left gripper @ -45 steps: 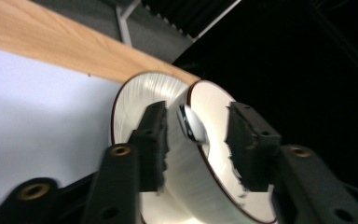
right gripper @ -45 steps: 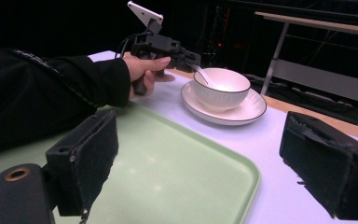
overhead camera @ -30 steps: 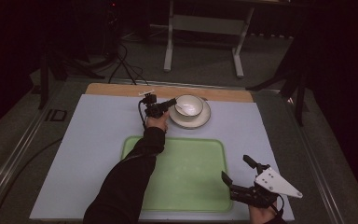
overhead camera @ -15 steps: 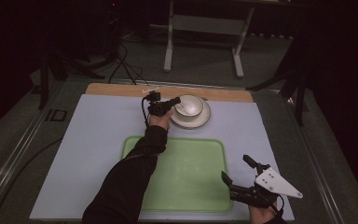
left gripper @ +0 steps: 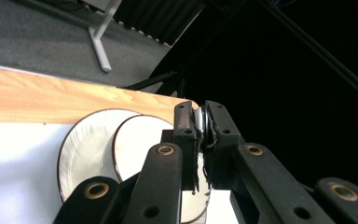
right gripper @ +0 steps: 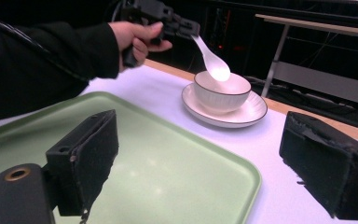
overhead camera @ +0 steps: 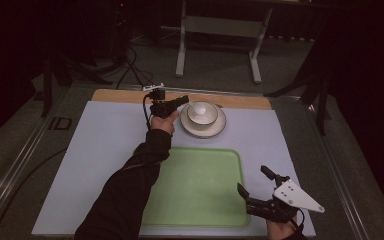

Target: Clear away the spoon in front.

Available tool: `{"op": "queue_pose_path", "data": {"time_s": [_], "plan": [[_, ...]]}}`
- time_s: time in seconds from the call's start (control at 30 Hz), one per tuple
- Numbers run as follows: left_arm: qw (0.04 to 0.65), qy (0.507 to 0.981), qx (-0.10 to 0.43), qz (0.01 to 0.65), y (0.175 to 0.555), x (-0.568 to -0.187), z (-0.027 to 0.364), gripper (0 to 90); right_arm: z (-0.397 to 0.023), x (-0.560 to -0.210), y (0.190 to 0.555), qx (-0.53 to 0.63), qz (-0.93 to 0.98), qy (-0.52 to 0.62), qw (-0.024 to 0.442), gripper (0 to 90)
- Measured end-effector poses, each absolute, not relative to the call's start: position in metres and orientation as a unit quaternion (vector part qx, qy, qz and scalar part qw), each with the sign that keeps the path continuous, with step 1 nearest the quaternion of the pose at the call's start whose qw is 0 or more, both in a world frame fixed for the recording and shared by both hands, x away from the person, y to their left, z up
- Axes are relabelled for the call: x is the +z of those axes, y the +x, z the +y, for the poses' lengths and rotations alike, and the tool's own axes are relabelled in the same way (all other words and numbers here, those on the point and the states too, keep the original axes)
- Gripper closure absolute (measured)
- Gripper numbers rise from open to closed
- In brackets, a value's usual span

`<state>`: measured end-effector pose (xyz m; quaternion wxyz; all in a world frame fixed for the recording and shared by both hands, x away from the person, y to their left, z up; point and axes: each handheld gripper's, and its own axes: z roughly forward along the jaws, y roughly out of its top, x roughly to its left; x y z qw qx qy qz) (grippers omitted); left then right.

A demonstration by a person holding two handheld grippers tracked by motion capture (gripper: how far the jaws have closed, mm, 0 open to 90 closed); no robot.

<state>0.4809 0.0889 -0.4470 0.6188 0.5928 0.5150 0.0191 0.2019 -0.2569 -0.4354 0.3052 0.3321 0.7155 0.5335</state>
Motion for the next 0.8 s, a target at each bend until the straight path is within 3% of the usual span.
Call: {"op": "queue_pose_path", "data": {"time_s": [0.8], "plan": [[0.624, 0.633, 0.034, 0.457, 0.429, -0.379, 0.129, 84.9, -0.255, -0.436, 0.202, 0.531, 0.716, 0.331, 0.309, 11.4]]}}
